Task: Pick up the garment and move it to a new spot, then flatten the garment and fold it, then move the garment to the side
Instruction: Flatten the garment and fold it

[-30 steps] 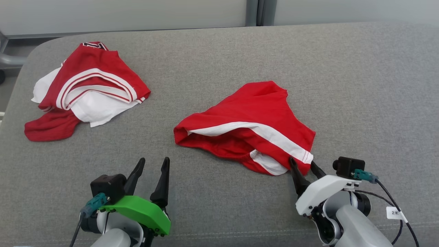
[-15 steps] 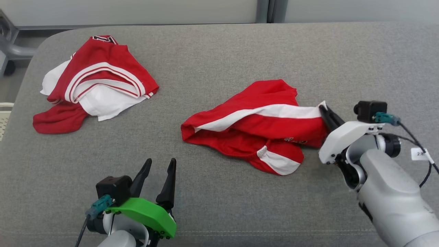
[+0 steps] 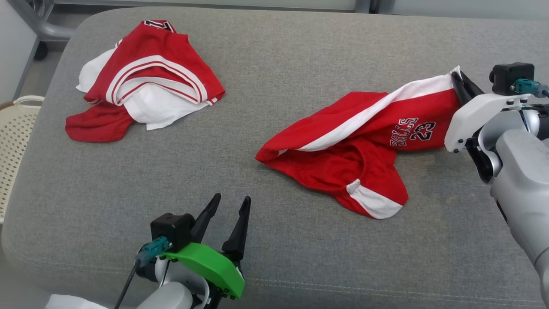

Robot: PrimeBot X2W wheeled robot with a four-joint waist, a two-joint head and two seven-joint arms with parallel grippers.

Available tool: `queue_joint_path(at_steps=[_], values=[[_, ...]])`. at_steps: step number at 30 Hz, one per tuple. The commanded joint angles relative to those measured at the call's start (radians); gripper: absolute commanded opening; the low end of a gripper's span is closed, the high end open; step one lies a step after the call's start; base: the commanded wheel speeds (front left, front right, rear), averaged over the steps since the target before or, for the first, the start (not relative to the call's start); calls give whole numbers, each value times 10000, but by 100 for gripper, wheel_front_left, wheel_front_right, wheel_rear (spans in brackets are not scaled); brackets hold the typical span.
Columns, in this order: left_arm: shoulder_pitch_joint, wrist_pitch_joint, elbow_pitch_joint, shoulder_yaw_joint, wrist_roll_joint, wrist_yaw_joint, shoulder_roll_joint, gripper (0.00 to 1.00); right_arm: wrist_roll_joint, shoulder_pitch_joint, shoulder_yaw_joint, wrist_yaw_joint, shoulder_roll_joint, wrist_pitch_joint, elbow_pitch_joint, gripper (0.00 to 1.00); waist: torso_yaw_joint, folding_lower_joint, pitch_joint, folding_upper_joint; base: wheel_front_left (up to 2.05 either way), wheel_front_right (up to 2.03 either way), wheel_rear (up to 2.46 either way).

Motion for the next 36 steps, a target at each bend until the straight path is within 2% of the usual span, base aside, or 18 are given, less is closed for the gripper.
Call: queue_joint_path(at_steps=[1, 4, 5, 6, 7, 11, 14, 20, 23, 29, 36], values=[[-180, 31, 36, -80, 42, -100, -72, 100, -82, -122, 72, -3, -14, -30, 267, 0, 205, 0, 173, -1, 0, 0, 0], [-238, 72, 168, -200, 63, -205, -231, 100, -35, -190, 229, -3, 70, -18, 670, 0, 185, 0, 160, -1, 0, 0, 0], [-238, 75, 203, -210, -8, -230, -299, 100, -3, -170, 248, -3, 106, -101, 785, 28, 133, 0, 148, -1, 0, 0, 0], [-243, 80, 228, -211, -90, -282, -354, 100, 19, -125, 272, -3, 131, -170, 891, 85, 70, 0, 140, -1, 0, 0, 0], [-264, 84, 254, -208, -149, -333, -396, 100, 36, -59, 312, -5, 179, -228, 980, 100, -1, 0, 132, -1, 0, 0, 0], [-250, 92, 320, -51, -535, -567, -669, 100, 204, 93, 406, -3, 366, -400, 1086, 100, -303, 0, 81, -1, 0, 0, 0], [-353, 189, 601, 294, -1255, -820, -1051, 100, 545, 200, 475, -3, 352, -591, 874, 100, -850, 0, -1, -1, 0, 0, 0], [-842, 414, 1772, 781, -2015, -877, -1663, 100, 938, 481, 472, -5, 247, -774, -22, 100, -1848, 0, -63, -1, 0, 0, 0], [-1111, 556, 2517, 1017, -2319, -850, -1906, 100, 1049, 663, 297, -3, 195, -780, -831, 100, -2368, 0, -4, -1, 0, 0, 0], [-1666, 380, 4101, 1354, -2404, -629, -2009, 100, 782, 1533, -375, -3, 173, -782, -2749, 100, -3194, 0, 171, -1, 0, 0, 0], [-2135, -154, 5247, 2123, -2479, -666, -2022, 100, 305, 2821, -1261, -3, 289, -783, -4686, 100, -3607, 0, 310, -1, 0, 0, 0]])
